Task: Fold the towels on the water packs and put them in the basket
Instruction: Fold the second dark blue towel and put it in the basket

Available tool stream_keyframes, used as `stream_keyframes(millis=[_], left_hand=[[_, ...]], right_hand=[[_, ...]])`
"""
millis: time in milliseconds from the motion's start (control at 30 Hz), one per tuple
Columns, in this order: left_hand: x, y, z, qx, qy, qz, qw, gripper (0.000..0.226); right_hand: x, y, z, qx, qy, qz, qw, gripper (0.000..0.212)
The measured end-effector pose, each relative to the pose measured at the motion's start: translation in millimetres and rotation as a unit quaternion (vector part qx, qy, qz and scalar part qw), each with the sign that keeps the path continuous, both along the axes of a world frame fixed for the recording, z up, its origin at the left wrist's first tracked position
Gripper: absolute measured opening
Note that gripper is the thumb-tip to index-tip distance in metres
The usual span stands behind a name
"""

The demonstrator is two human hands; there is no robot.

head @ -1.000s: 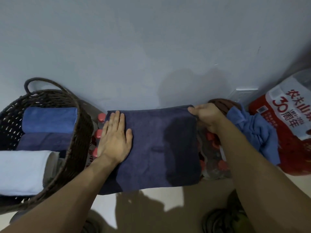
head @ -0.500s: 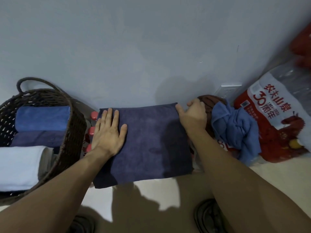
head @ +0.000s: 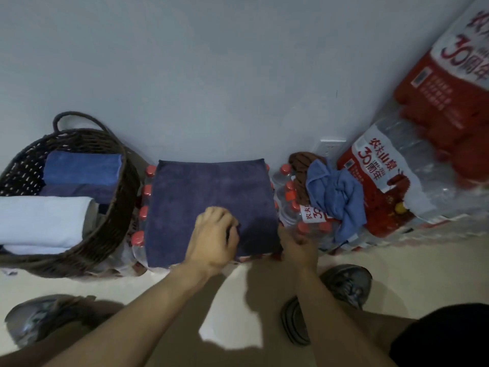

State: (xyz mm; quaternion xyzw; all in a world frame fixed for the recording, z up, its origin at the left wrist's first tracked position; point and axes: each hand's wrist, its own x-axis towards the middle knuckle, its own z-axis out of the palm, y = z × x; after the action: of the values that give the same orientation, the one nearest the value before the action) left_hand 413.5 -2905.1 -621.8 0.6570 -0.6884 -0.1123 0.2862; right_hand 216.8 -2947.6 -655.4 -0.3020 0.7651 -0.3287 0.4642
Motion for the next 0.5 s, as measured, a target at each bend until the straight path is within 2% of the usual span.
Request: stream_keyframes(millis=[100, 167, 233, 400, 500], left_hand=[[-25.2, 13.1, -18.2, 0.079, -0.003, -0.067, 0.995, 0.046], [-30.1, 16.3, -28.4, 0.118, -0.039, -0.089, 0.988, 0.061], [-30.9, 17.6, -32.4, 0.13, -0.067, -0.1, 0.984, 0.068], [-32.7, 13.4, -28.0, 0.112, -0.071, -0.081, 0.988, 0.063], [-33.2, 12.7, -29.2, 0.112, -0.06, -0.077, 0.989, 0.063]], right_hand=[[-11.2, 5.6, -4.3, 0.054, -0.166, 0.053, 0.983, 0.043], [-9.7, 9.2, -1.7, 0.082, -0.292, 0.088, 0.949, 0.041], [-7.2, 10.3, -0.4, 0.098, -0.346, 0.092, 0.928, 0.038], [-10.1, 8.8, -3.9, 0.103, -0.374, 0.085, 0.918, 0.034], [-13.7, 5.4, 2.8, 0.107, -0.301, 0.119, 0.94, 0.023]])
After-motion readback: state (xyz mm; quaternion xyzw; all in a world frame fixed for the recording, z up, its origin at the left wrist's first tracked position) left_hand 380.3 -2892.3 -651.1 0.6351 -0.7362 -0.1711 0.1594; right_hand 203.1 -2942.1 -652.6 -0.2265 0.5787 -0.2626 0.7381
